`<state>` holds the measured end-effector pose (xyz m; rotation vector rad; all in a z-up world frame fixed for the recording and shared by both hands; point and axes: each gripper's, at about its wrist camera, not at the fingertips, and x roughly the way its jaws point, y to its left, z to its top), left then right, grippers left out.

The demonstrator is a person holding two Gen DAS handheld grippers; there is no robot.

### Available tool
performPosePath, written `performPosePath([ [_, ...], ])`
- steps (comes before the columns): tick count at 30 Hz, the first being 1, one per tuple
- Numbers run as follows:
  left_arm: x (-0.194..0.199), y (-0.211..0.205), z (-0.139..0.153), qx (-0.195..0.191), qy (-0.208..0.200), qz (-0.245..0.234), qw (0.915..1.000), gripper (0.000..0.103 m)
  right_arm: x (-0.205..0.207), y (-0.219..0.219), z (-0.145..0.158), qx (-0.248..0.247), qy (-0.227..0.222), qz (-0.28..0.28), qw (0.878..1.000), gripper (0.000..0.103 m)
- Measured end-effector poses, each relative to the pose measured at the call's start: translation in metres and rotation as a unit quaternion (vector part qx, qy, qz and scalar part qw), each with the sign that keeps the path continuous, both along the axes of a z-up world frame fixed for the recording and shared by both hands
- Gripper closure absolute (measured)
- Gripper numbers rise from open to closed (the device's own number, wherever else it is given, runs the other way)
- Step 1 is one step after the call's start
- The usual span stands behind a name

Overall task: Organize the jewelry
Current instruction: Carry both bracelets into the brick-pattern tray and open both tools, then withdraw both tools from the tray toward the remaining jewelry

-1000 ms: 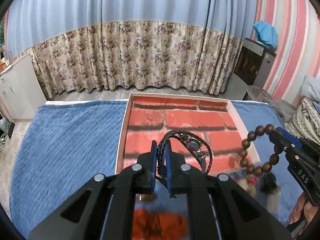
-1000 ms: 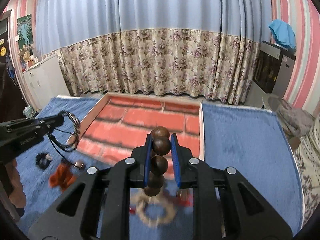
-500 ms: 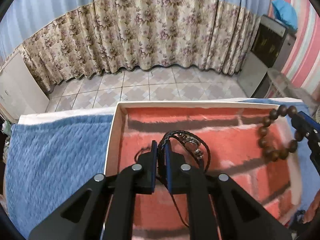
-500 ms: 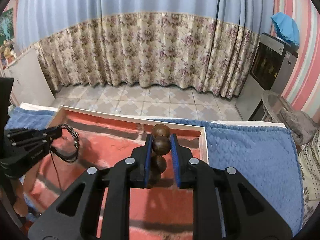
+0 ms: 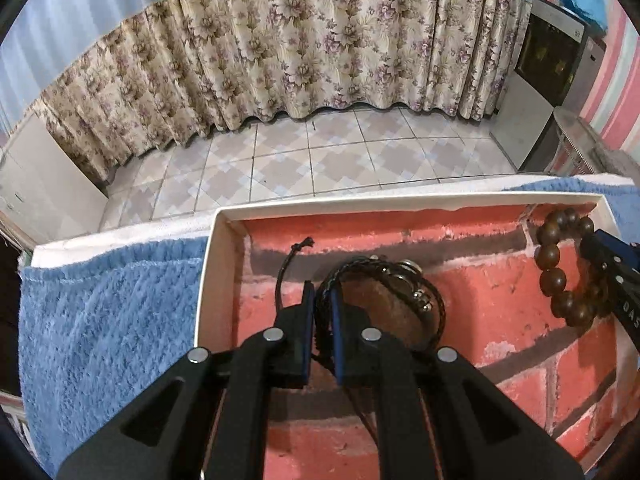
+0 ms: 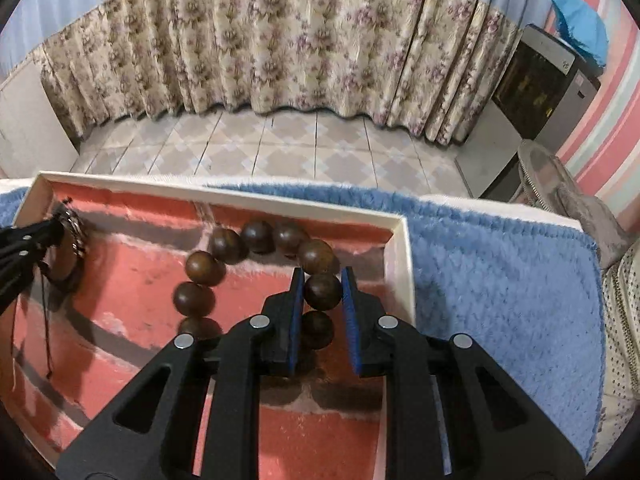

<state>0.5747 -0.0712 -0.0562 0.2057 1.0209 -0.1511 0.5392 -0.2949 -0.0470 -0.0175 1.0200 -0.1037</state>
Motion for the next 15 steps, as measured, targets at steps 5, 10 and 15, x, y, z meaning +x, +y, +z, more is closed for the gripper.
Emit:
performPosePath([
  [5,-0.001,0.003,0.000,-0.016,0.006,0.005,0.9998,0.093,0.001,0.000,-0.003,0.008,0.011,-0.002,1.000,0.083],
  [10,-0.007,0.005,0.003,-0.017,0.017,0.008,0.9997,0.086,0.003,-0.001,-0.005,0.018,0.012,-0.005,1.000,0.064],
  [15,-0.028,0.008,0.026,-0.015,-0.016,0.012,0.9997,0.046,-0.011,0.003,0.016,0.025,-0.009,0.015,1.000,0.050],
])
